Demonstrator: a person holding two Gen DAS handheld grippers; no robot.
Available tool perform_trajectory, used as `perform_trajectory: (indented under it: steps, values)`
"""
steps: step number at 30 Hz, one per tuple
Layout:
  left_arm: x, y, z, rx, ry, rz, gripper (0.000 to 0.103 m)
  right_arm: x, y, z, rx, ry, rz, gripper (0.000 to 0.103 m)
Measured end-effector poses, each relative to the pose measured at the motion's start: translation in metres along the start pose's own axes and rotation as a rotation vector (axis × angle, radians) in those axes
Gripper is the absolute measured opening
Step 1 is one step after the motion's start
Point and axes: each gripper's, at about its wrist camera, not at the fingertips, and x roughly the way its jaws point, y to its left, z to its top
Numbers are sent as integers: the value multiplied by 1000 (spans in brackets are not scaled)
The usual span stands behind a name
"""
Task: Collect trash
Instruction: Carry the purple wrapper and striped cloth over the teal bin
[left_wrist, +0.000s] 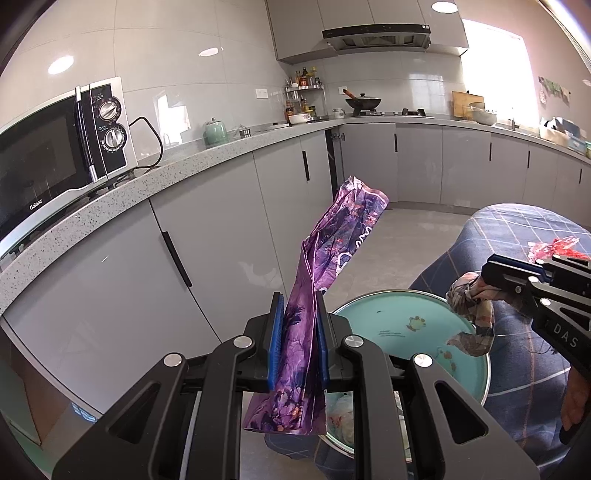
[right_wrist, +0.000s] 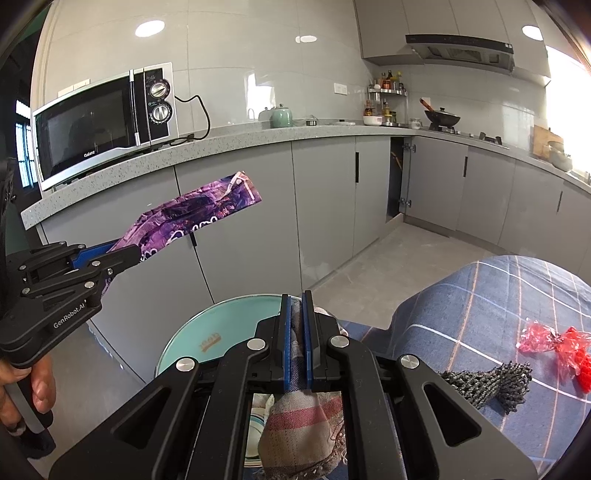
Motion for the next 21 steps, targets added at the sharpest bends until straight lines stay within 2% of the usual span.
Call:
perform_trajectory:
  steps: [21]
  values:
    - [4, -5, -2, 0, 6, 21, 16, 25, -2, -4, 6, 24, -5, 6]
